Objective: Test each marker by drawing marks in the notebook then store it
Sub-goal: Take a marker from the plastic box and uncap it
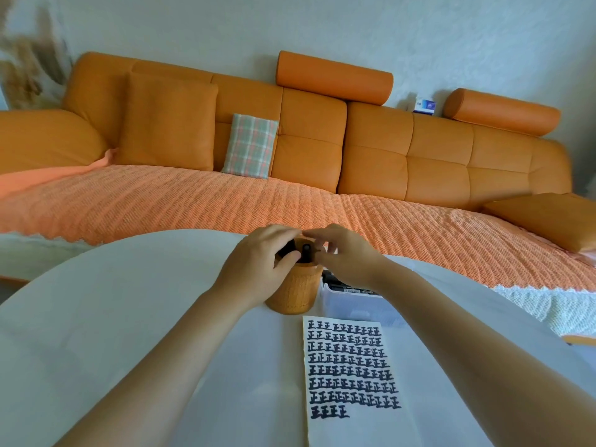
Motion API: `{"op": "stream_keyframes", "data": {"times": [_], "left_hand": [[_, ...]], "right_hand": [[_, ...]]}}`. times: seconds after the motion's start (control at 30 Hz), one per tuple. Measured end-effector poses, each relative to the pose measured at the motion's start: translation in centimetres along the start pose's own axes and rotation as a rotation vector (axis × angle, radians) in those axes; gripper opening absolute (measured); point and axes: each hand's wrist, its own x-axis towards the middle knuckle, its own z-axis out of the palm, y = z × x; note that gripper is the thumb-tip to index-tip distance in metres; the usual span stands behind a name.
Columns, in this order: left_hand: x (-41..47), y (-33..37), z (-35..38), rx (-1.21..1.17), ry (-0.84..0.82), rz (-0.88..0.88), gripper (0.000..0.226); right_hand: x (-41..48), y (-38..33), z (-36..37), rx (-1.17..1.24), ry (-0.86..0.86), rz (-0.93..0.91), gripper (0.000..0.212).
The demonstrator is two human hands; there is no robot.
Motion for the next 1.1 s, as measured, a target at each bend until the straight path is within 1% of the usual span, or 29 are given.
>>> {"op": "stream_keyframes", "data": {"times": [0.03, 0.13, 0.2, 0.27, 0.3, 0.4, 0.47, 0.53, 0.57, 0.67, 0.77, 0.83, 0.87, 0.9, 0.93, 0.97, 1.0, 1.03, 1.07, 1.1], "left_hand": [[-0.1, 0.1, -0.1, -0.016, -0.009, -0.016, 0.048], [-1.2, 0.1, -0.1, -0.148, 0.012, -0.094, 0.064], [-2.5, -0.3, 0.4, -0.238, 0.010, -0.226, 0.079], [-3.6, -0.5, 1.1, -0.286, -0.047, -0.366, 0.091], [-4.0, -0.5, 1.5, -0.297, -0.079, -0.397, 0.094], [-4.2, 0.0, 2.6, -0.397, -0.119, -0.369, 0.085], [-4.0, 0.2, 3.1, -0.451, -0.090, -0.375, 0.080], [-3.9, 0.0, 3.3, -0.419, -0.054, -0.412, 0.078], [-3.9, -0.2, 3.3, -0.394, -0.043, -0.427, 0.078], [-4.0, -0.5, 3.4, -0.345, -0.012, -0.436, 0.079], [-4.2, -0.5, 3.5, -0.298, -0.002, -0.424, 0.081], [-4.5, -0.2, 3.5, -0.197, 0.046, -0.428, 0.081], [-4.7, 0.1, 3.4, -0.127, 0.108, -0.418, 0.075], [-5.0, 0.6, 3.3, -0.067, 0.190, -0.380, 0.064], [-5.2, 1.3, 3.1, -0.032, 0.275, -0.313, 0.050], [-5.3, 2.2, 2.8, -0.019, 0.326, -0.222, 0.036], [-5.3, 3.1, 2.6, -0.022, 0.320, -0.114, 0.026], [-5.2, 3.9, 2.6, -0.032, 0.262, -0.002, 0.019], [-5.1, 4.6, 2.7, -0.041, 0.170, 0.095, 0.015], [-5.0, 5.0, 2.9, -0.040, 0.073, 0.168, 0.019]], "right_hand": [[-0.2, 0.4, -0.4, 0.014, 0.032, 0.009, 0.038], [-0.8, 2.4, -1.2, -0.021, 0.079, 0.099, 0.032], [-1.2, 4.0, -1.4, -0.117, 0.050, 0.192, 0.032], [-1.6, 5.4, -1.3, -0.208, -0.016, 0.274, 0.035], [-1.7, 5.8, -1.3, -0.246, -0.058, 0.305, 0.038], [-1.7, 6.7, -1.3, -0.313, -0.196, 0.360, 0.043], [-1.4, 7.0, -1.1, -0.334, -0.240, 0.365, 0.047], [-0.9, 7.4, -1.0, -0.363, -0.255, 0.364, 0.050], [-0.7, 7.4, -0.9, -0.391, -0.261, 0.356, 0.049], [-0.2, 7.3, -0.6, -0.502, -0.278, 0.279, 0.036], [-0.1, 7.0, -0.6, -0.551, -0.274, 0.219, 0.028], [-0.1, 6.9, -0.6, -0.571, -0.270, 0.191, 0.022], [-0.2, 6.8, -0.6, -0.581, -0.277, 0.180, 0.021], [-0.1, 6.8, -0.6, -0.583, -0.284, 0.174, 0.019], [-0.1, 6.7, -0.7, -0.577, -0.289, 0.174, 0.019], [0.0, 6.8, -0.7, -0.568, -0.299, 0.175, 0.019], [0.0, 6.8, -0.7, -0.565, -0.316, 0.173, 0.021], [0.0, 6.9, -0.7, -0.566, -0.335, 0.164, 0.023], [0.0, 6.9, -0.7, -0.568, -0.346, 0.154, 0.024], [0.0, 7.0, -0.7, -0.563, -0.346, 0.145, 0.025]]}}
